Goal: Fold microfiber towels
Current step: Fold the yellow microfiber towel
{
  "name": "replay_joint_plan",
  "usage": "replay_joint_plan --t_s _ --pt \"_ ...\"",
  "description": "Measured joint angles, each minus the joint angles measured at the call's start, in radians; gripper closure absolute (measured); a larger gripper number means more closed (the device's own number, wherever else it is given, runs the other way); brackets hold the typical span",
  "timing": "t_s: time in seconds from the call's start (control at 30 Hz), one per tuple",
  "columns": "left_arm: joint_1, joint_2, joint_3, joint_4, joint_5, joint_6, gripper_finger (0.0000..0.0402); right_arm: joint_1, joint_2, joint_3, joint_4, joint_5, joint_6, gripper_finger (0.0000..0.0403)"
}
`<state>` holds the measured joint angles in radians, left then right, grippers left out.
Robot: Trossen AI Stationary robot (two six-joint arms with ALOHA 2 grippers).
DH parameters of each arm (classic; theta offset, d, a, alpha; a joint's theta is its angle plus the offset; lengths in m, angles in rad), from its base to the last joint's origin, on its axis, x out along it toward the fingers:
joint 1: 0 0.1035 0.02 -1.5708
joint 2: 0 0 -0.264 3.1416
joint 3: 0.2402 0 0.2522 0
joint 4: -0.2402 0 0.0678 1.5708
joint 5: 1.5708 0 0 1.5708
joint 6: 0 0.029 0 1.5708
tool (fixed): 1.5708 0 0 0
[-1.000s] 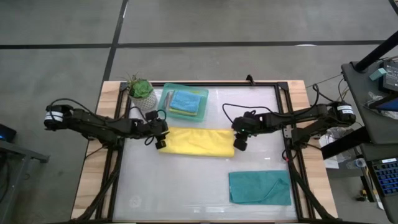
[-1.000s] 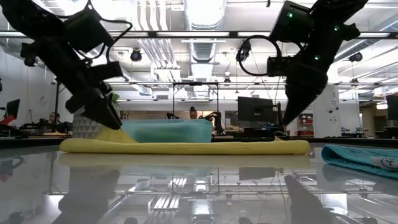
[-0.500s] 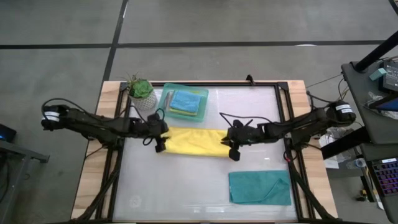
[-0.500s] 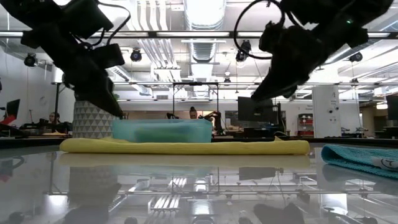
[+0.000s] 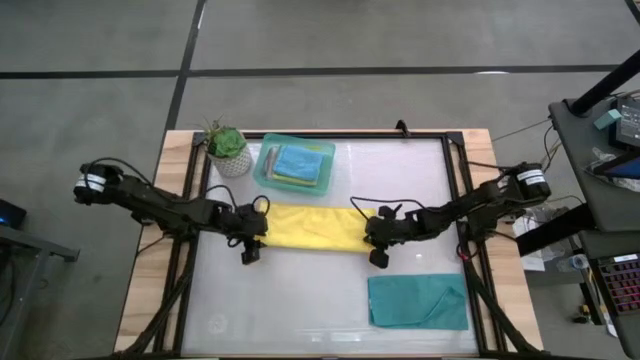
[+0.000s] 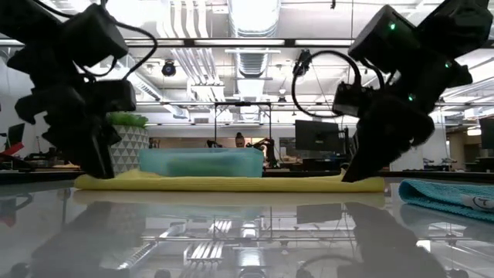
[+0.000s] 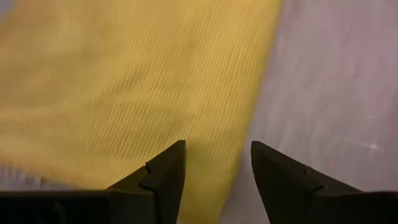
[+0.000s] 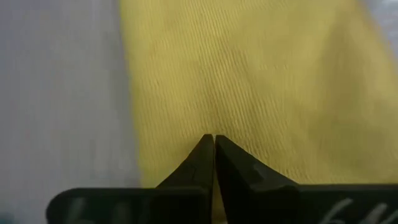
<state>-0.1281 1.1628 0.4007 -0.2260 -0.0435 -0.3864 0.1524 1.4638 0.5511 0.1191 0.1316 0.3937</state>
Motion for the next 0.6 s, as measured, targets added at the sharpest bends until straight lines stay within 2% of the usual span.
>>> replay_joint_plan --t_s 0.17,0.37,0.6 --pt "-0.001 0.070 0.000 0.017 0.023 -0.036 0.0235 -0.009 0.020 0.006 -0.064 0.003 -0.038 0.0394" --pt "-0.004 0.141 0.000 0.024 0.098 -0.125 0.0235 -0.018 -0.032 0.002 -0.120 0.002 -0.148 0.0394" --pt "-0.005 0.077 0.026 -0.001 0.125 -0.128 0.0235 -0.026 -0.134 -0.002 -0.182 0.000 -0.164 0.0394"
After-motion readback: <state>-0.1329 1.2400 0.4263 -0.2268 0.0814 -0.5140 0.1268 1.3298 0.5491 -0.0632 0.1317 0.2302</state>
